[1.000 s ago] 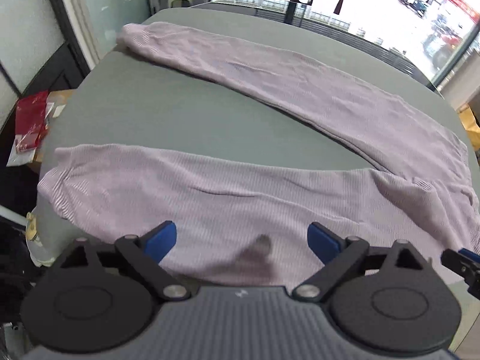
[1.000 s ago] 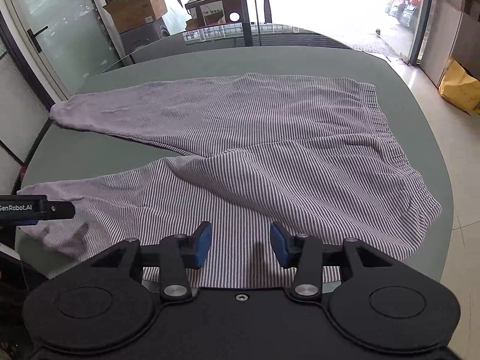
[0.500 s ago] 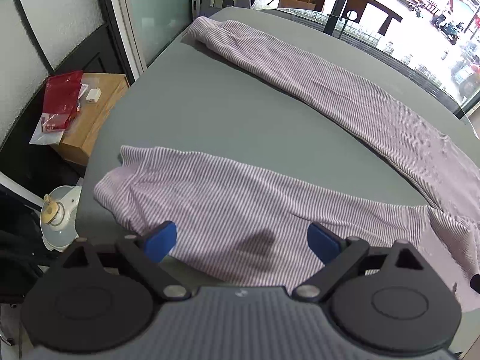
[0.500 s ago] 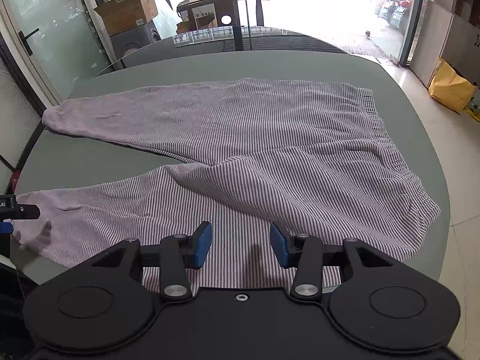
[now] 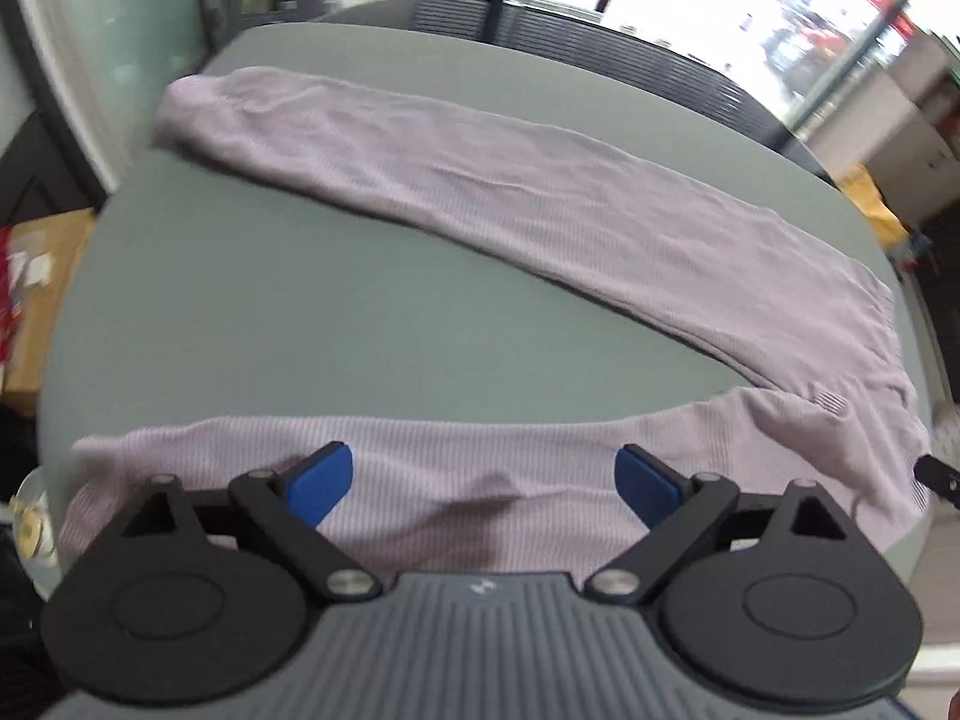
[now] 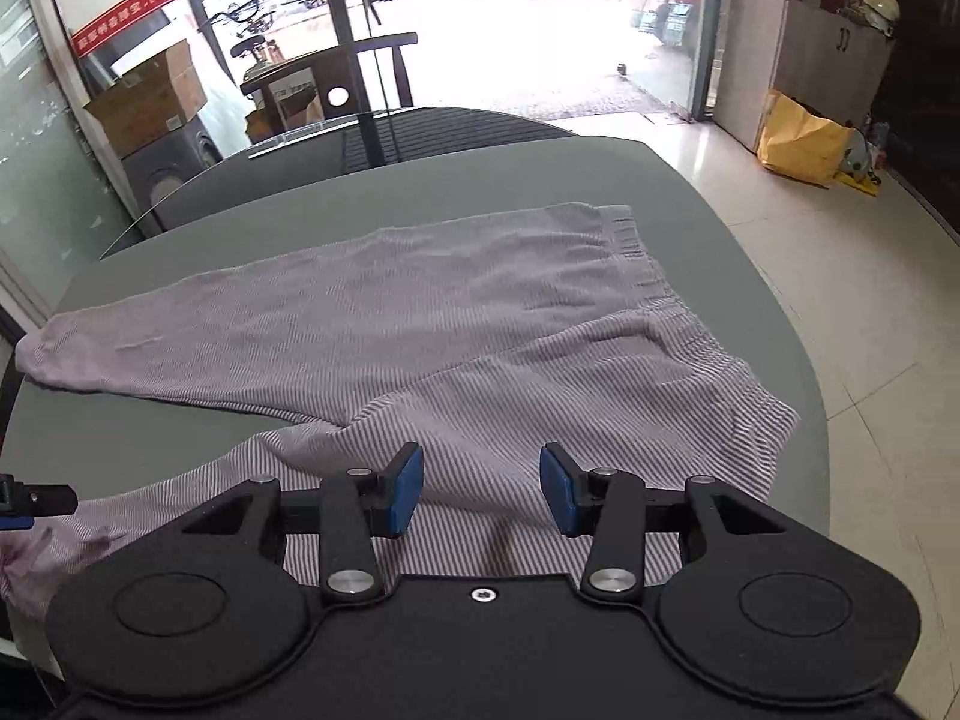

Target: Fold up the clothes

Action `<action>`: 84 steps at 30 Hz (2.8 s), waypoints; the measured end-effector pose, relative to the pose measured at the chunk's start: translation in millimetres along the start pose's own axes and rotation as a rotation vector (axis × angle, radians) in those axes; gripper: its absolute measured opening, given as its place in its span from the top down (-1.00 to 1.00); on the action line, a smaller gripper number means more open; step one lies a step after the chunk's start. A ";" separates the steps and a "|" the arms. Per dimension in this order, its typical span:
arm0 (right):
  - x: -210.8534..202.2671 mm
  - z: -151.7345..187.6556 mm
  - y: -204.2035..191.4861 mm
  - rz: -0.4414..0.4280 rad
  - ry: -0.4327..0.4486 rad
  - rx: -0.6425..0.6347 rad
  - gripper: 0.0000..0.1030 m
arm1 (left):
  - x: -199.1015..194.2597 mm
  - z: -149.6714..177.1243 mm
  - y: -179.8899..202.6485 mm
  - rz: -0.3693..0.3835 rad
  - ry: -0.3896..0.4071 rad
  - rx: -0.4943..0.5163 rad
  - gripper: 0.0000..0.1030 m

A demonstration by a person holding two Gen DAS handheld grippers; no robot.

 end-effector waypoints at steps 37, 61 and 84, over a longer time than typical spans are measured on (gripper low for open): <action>65.1 5.5 181.9 -0.146 -0.231 0.087 0.73 | 40.8 78.1 194.3 -0.036 -0.046 -0.014 -0.90; 70.6 12.1 174.7 -0.066 -0.257 0.147 1.00 | 46.6 102.1 163.2 -0.054 -0.142 0.004 -0.91; 42.6 58.3 -46.2 -0.300 -0.284 -0.314 0.47 | 20.0 79.2 97.0 -0.120 -0.095 0.075 -0.91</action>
Point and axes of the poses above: each gripper's, at about its wrist camera, not at the fingertips, and x roughly the way its jaws point, y to its right, z to its underside, the point moved 10 cm from there along x, roughly the way its jaws point, and after that the axes turned 5 degrees about y, right-handed, at the moved point
